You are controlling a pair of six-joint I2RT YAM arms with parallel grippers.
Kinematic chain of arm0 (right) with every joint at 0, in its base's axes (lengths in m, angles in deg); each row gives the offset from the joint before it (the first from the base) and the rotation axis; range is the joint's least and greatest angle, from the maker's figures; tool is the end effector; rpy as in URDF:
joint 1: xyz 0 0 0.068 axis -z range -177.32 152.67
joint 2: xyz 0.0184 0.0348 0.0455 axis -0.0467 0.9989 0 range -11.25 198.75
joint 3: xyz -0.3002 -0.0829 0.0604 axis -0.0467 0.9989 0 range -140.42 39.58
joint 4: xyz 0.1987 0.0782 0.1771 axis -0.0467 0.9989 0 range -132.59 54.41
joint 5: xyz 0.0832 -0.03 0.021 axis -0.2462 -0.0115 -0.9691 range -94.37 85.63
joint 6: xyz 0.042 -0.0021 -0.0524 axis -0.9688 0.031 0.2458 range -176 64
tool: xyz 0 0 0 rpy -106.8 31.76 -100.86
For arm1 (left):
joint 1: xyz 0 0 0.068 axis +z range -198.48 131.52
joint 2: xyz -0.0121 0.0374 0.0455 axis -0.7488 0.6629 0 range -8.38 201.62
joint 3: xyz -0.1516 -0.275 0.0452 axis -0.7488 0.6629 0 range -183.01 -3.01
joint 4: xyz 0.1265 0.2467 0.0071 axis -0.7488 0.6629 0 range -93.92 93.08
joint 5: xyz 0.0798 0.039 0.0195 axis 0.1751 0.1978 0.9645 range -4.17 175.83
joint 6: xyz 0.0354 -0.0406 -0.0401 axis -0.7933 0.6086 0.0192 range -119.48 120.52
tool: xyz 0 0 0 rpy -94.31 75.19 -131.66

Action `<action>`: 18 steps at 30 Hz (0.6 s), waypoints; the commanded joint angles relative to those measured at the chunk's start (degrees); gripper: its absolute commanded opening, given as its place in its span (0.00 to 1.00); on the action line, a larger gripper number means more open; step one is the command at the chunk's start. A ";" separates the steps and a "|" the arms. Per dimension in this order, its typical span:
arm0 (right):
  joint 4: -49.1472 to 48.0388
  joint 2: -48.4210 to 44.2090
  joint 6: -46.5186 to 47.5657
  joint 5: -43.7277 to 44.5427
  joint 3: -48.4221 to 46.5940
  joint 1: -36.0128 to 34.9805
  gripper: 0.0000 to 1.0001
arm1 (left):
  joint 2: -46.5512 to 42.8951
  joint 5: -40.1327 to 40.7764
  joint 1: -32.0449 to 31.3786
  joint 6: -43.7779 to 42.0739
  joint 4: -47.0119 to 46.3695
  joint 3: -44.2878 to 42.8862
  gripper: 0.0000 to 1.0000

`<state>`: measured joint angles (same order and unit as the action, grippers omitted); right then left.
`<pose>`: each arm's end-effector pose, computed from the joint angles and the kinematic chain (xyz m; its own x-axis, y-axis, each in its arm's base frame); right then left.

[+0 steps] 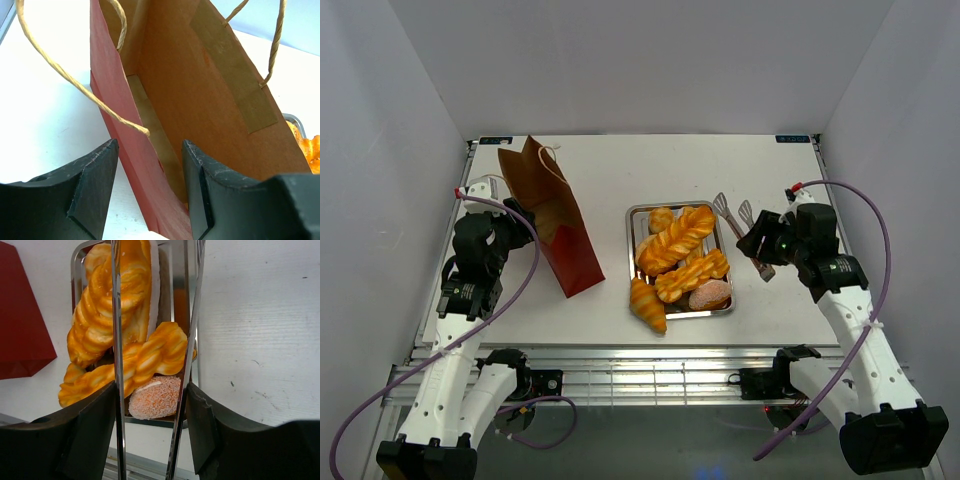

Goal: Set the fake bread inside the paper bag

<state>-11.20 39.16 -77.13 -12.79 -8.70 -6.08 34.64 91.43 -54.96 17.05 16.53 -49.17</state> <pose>0.1891 0.0372 0.3322 -0.6070 0.2673 -0.7484 -0.0562 0.9250 0.3759 0.1728 -0.0144 0.3612 -0.2891 -0.2523 -0.9234 -0.0654 0.9676 -0.2440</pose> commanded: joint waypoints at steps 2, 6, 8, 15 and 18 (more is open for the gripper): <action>-4.32 -1.81 -2.87 -5.63 1.51 -0.21 0.60 | -0.49 0.72 0.24 0.08 -0.58 0.71 0.64; -7.22 -2.69 -3.92 -7.65 4.85 -0.21 0.60 | -0.75 0.55 0.24 0.16 -0.58 0.89 0.64; -8.19 -2.34 -4.45 -8.71 6.17 -0.21 0.60 | -0.75 0.55 0.24 0.16 -0.58 0.97 0.64; -12.40 -1.90 -5.94 -11.00 9.42 -0.21 0.59 | -0.66 0.55 0.24 0.25 -0.58 0.89 0.64; -15.21 -2.07 -7.52 -12.31 11.35 -0.21 0.58 | -0.84 0.46 0.24 0.25 -0.58 0.89 0.64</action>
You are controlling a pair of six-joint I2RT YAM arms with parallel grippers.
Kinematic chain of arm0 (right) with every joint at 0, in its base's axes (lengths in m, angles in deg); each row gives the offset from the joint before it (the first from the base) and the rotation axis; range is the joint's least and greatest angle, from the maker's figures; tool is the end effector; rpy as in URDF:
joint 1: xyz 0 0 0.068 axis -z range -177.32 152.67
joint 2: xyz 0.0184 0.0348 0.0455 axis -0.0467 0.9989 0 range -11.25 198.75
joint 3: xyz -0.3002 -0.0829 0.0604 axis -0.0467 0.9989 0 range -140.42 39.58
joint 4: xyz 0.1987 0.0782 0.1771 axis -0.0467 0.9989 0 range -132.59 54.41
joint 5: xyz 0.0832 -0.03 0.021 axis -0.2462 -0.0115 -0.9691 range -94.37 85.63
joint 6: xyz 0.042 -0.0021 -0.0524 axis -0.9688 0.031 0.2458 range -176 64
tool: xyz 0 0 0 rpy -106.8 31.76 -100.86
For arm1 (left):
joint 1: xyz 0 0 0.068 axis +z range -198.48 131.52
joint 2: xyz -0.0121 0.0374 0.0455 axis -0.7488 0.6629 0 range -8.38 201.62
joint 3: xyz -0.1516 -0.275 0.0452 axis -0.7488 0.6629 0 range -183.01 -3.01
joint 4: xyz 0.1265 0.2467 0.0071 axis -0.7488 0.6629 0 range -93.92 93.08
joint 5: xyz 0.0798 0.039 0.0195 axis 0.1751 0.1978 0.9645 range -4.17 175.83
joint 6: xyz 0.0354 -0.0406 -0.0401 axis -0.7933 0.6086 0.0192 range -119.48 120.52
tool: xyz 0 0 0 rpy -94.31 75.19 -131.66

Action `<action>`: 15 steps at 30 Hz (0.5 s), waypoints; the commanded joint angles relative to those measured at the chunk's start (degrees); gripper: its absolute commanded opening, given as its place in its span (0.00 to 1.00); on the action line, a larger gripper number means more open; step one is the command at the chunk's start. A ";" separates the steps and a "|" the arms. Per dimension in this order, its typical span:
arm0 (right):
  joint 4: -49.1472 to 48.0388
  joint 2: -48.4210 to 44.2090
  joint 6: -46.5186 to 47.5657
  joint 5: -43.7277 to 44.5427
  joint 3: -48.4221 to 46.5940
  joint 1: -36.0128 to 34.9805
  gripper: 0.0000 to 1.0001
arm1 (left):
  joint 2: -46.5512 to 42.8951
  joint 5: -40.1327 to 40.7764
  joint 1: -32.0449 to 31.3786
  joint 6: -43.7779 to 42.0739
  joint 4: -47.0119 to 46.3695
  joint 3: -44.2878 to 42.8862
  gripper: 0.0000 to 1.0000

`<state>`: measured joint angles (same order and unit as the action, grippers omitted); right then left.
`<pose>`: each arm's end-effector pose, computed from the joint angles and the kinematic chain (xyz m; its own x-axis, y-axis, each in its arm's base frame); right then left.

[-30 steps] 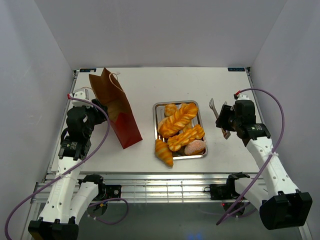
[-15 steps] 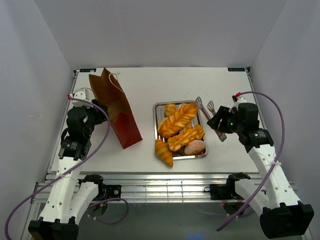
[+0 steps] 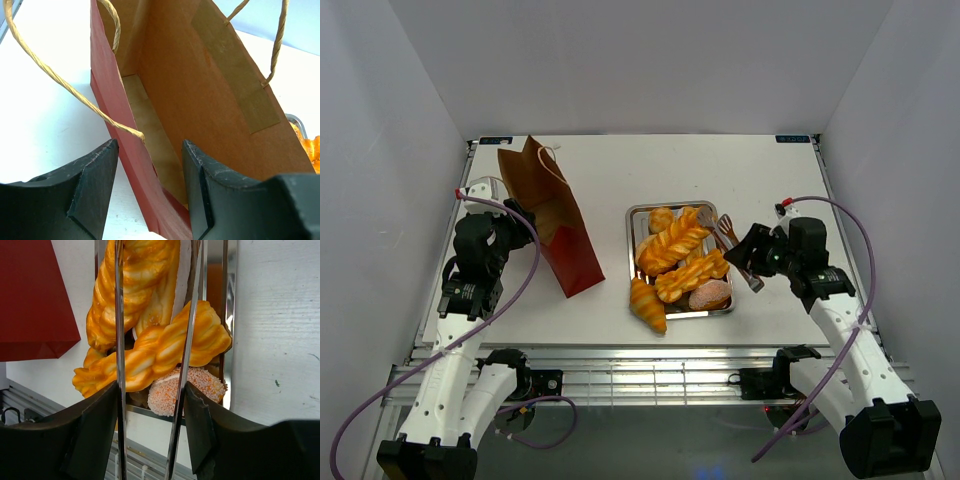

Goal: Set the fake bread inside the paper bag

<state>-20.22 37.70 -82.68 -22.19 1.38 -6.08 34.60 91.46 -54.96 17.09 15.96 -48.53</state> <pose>0.1852 0.0453 0.2888 -0.6614 0.3306 -0.6732 -0.1133 0.8433 0.5254 0.1734 -0.0144 0.3583 -0.2894 -0.2530 -0.9232 -0.0662 0.9674 -0.2444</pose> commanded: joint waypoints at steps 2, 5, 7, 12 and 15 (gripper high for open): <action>-7.34 -0.26 -3.02 -4.32 2.50 -0.21 0.57 | -0.88 0.44 0.24 0.21 -0.02 0.25 0.64; -8.57 0.27 -3.47 -5.29 3.21 -0.21 0.56 | -0.88 0.44 0.24 0.21 -0.02 0.25 0.64; -8.75 0.36 -3.56 -5.12 3.30 -0.21 0.56 | -0.88 0.44 0.24 0.21 -0.02 0.25 0.64; -9.36 0.01 -4.35 -6.43 2.60 -0.21 0.42 | -0.97 0.35 0.24 0.21 -0.02 0.25 0.64; -9.10 -0.08 -4.52 -6.87 1.72 -0.21 0.34 | -1.06 0.26 0.24 0.21 -0.02 0.43 0.64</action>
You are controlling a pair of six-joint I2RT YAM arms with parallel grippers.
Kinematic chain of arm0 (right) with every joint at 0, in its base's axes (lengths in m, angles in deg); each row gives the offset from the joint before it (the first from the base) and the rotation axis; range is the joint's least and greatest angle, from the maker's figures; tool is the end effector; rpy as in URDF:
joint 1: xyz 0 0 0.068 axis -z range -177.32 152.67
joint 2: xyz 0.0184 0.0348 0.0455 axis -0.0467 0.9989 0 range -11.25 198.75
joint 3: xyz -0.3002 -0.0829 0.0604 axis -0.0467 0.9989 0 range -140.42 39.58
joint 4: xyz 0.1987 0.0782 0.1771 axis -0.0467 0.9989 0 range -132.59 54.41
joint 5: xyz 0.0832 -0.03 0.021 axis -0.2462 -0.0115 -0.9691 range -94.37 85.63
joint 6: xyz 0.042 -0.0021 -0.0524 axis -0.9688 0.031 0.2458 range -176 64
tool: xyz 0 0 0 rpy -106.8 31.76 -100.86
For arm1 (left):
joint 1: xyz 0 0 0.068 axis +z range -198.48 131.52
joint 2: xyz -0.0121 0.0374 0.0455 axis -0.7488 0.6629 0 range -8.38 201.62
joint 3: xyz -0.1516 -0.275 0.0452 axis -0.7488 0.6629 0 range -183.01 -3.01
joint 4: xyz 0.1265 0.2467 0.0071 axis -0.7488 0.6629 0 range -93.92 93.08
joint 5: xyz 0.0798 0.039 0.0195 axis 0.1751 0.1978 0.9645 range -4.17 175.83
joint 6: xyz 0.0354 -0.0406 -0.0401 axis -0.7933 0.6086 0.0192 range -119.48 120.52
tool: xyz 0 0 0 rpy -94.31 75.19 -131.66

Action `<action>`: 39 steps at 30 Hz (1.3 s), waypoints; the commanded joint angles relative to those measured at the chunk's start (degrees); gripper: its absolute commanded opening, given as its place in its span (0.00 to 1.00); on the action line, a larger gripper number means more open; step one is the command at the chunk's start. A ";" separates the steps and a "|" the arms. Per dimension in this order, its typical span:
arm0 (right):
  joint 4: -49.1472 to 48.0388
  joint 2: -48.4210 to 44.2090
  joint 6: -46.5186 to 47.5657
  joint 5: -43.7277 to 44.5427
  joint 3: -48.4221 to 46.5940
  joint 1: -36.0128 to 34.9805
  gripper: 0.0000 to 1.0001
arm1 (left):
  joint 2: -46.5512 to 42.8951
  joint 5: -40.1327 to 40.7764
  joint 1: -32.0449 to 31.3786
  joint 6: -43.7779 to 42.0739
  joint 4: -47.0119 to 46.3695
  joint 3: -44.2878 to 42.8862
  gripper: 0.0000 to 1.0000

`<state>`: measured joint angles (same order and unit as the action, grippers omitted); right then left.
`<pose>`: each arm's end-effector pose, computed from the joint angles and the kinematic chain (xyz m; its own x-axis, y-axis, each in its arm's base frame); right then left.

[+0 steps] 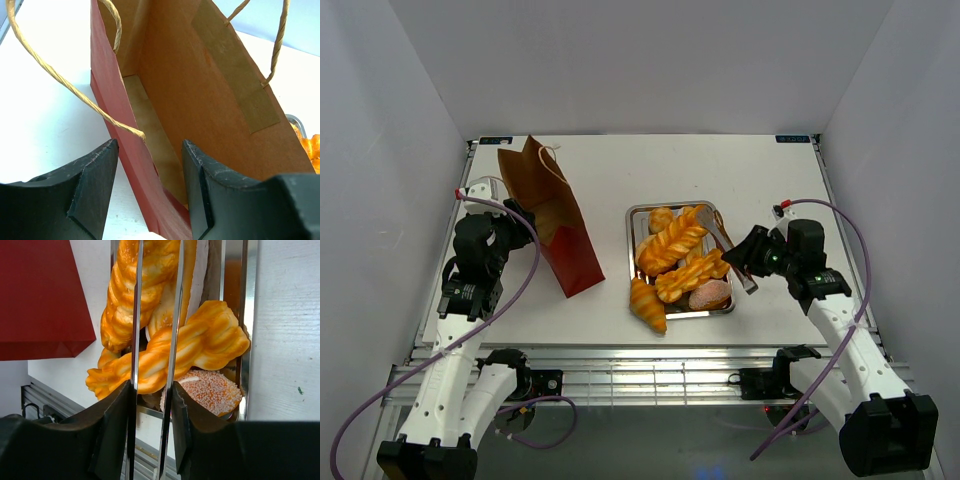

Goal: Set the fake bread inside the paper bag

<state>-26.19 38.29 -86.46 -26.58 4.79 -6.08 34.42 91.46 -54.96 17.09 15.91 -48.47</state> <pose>0.1881 0.0496 0.2765 -0.6743 0.3710 -0.6385 -0.1378 0.7862 0.6024 0.1727 -0.0143 0.3584 -0.2867 -0.2533 -0.9239 -0.0654 0.9673 -0.2449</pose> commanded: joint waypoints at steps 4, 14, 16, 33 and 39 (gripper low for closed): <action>-1.82 -0.67 -0.48 -2.39 -4.14 -0.21 0.30 | -1.06 0.35 0.24 0.21 0.12 0.45 0.64; 2.05 -1.37 1.36 -3.71 -13.20 -0.21 0.22 | -1.94 2.11 0.24 1.26 0.56 0.54 0.64; 2.58 -1.29 1.89 -4.06 -15.04 -0.21 0.20 | -1.85 2.37 0.24 1.35 0.56 0.63 0.64; 3.12 -1.99 3.48 -7.93 -31.39 -0.91 0.18 | -1.50 3.95 0.15 2.85 0.91 0.72 0.61; 0.04 -1.46 1.72 -10.21 -33.86 -1.18 0.18 | -0.44 3.34 0.15 2.93 0.91 0.63 0.49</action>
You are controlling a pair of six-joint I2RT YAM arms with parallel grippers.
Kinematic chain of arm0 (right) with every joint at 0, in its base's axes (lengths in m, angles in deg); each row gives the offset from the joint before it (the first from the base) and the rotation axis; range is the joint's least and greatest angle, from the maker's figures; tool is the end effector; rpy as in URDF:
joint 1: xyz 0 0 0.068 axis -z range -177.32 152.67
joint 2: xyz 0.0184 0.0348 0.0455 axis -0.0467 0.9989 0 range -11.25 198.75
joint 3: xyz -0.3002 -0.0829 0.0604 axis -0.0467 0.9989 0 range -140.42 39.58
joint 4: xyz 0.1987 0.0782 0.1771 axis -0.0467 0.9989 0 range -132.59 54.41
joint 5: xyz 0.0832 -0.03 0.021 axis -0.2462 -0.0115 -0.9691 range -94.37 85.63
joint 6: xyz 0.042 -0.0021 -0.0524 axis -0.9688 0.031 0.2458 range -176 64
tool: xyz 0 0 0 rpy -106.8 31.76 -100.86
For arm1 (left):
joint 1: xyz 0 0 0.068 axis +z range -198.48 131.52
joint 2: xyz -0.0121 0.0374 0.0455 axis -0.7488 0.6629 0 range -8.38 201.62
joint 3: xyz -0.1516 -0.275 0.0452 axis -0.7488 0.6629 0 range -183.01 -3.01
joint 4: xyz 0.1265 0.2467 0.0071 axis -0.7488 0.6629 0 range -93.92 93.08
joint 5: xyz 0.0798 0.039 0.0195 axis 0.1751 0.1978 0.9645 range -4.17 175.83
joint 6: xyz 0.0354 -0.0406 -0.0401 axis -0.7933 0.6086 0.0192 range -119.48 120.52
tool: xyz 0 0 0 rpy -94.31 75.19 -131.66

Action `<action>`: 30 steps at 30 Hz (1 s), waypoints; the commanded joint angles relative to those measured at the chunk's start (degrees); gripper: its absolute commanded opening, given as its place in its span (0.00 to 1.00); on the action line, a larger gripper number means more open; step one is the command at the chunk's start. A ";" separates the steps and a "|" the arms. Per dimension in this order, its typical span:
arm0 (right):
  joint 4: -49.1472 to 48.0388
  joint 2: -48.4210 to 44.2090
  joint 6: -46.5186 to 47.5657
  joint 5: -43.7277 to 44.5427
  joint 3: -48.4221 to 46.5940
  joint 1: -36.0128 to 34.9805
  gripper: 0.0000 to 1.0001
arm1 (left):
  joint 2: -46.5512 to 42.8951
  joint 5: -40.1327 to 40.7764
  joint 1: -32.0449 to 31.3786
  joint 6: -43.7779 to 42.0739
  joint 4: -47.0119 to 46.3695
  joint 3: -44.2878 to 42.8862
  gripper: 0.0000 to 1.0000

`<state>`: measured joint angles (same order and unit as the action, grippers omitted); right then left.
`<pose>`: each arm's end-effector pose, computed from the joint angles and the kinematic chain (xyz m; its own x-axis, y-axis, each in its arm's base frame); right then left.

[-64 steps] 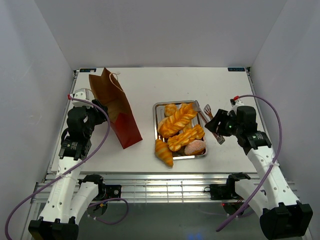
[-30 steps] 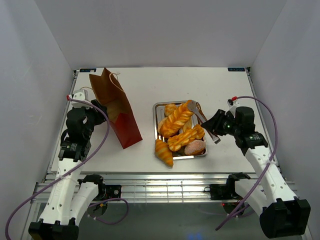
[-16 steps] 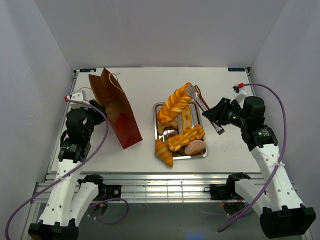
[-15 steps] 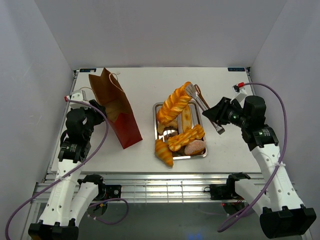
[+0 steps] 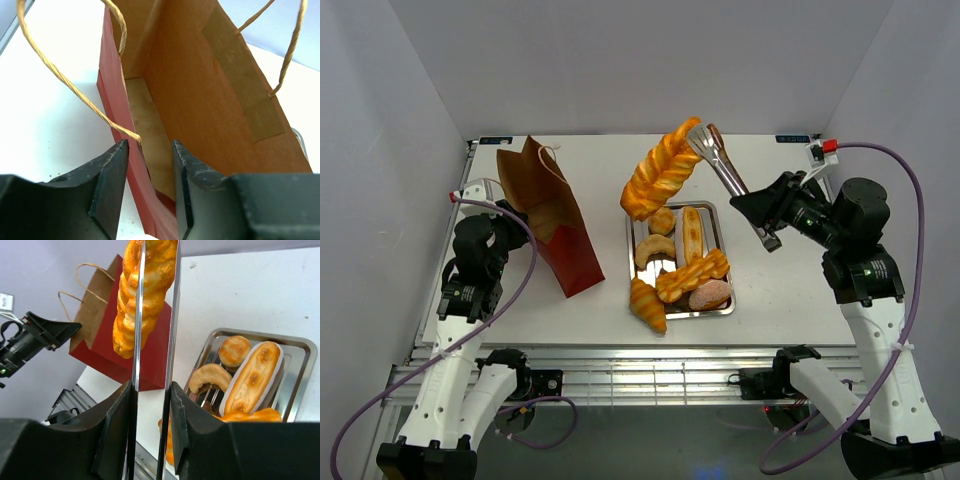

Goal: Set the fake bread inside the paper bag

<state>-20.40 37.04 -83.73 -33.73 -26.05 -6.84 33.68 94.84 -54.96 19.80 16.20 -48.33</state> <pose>0.1598 0.0536 0.4698 -0.3651 0.3500 -0.8627 -0.5151 0.6959 0.5004 0.1694 -0.0108 0.3590 -0.2597 -0.2989 -0.9183 -0.1307 0.9530 -0.2733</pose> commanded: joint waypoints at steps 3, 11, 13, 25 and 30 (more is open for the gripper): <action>-8.39 0.31 -2.07 -3.94 -2.93 -1.11 0.18 | 0.39 -0.23 0.15 0.31 0.62 0.50 0.48; -9.38 4.69 -0.15 2.71 -9.07 -12.34 0.18 | 0.30 -0.40 0.15 0.31 0.62 0.41 0.47; -7.79 6.54 1.79 8.78 -13.01 -19.09 0.18 | 0.30 -0.32 0.15 0.31 0.71 0.41 0.47; -7.43 18.14 9.00 27.95 -22.96 -41.35 0.18 | 0.13 -0.14 0.15 0.40 0.71 0.58 0.47; -8.57 21.93 11.72 36.11 -26.65 -46.29 0.18 | 0.12 -0.32 0.15 0.57 0.71 0.67 0.46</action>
<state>-23.44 58.44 -75.16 -5.78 -47.84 -51.13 34.16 94.80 -54.96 20.09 16.20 -48.33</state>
